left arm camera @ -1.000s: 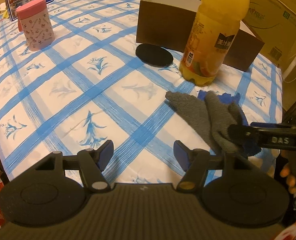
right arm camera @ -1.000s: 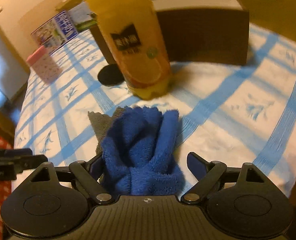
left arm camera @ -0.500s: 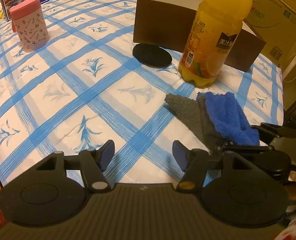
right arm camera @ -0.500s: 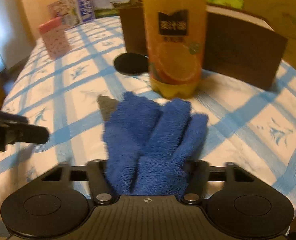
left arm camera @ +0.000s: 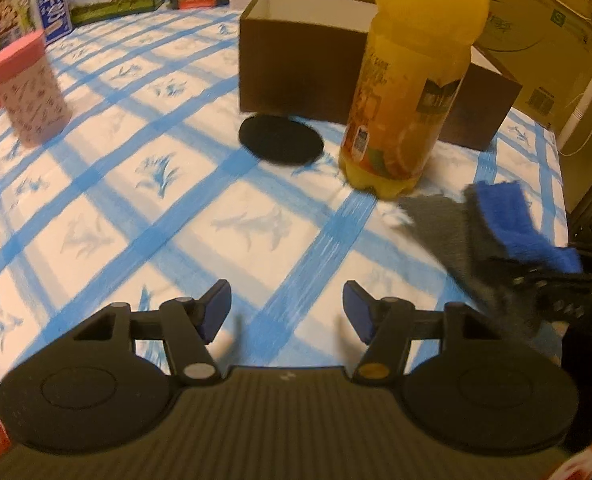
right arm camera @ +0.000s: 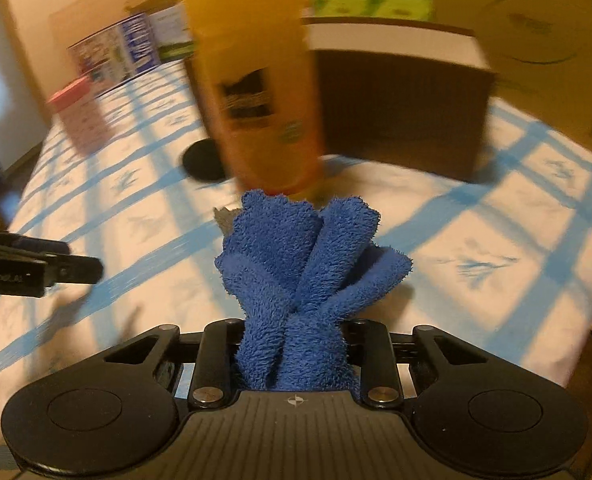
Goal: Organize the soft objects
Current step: 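Lift the towels with the right gripper while the left gripper approaches the black round pad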
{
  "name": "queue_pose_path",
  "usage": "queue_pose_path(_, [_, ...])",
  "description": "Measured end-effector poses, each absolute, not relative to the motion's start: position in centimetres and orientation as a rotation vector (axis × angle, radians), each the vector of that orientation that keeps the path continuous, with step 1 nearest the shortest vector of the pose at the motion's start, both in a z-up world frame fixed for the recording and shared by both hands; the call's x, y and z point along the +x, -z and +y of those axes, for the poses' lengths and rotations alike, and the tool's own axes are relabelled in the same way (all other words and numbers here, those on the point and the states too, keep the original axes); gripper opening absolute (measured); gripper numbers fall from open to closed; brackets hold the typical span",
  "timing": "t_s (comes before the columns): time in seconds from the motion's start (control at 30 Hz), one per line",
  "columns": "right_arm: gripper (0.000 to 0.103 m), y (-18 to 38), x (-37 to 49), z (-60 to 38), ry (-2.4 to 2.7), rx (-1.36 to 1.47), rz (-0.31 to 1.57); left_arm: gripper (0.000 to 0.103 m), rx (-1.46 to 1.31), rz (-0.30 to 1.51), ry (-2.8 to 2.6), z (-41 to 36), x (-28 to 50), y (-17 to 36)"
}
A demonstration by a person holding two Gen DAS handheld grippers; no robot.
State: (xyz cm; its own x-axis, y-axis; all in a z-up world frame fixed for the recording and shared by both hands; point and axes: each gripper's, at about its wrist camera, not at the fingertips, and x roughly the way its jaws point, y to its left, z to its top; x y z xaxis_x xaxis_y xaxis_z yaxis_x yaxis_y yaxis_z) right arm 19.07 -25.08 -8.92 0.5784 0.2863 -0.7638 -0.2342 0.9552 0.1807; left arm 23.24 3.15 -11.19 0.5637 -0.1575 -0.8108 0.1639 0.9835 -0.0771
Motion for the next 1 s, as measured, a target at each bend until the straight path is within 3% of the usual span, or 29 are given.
queue_pose_path(0.43, [0.029,7.6,24.5,-31.7,-0.077,0.144,0.830,0.065,0.064,0.843,0.238,1.3,30.8,12.4])
queue_pose_path(1.0, [0.029,9.4,26.9,-33.7,-0.010,0.240,0.840,0.068,0.026,0.854,0.195,1.0,37.8,16.5])
